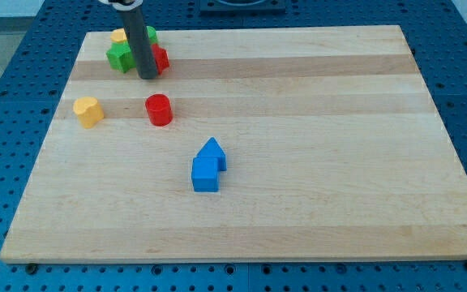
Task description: Slide the red star towards the group of blocks
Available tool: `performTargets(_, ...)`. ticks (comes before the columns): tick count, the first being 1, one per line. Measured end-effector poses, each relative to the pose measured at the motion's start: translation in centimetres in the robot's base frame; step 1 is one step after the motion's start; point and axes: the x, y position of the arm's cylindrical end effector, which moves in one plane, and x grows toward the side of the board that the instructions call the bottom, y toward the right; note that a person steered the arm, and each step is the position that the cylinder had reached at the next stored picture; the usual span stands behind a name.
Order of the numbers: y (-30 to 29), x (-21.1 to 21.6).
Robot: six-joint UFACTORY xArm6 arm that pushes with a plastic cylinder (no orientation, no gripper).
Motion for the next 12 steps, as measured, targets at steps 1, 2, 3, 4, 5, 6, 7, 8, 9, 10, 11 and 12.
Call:
performTargets(1,0.0,-0.8)
performTargets(2,0.1,-0.8)
performTargets(3,3.1,1.3)
performTargets(4,6.0,5.2)
performTargets(5,6.8,8.8)
performTargets(6,6.5,12.0)
performTargets(7,4.9,13.4)
performTargets(8,4.4,13.2)
performTargets(9,4.1,12.1)
performTargets(10,3.2,10.8)
performTargets(11,2.7,10.0)
performTargets(12,2.7,8.6)
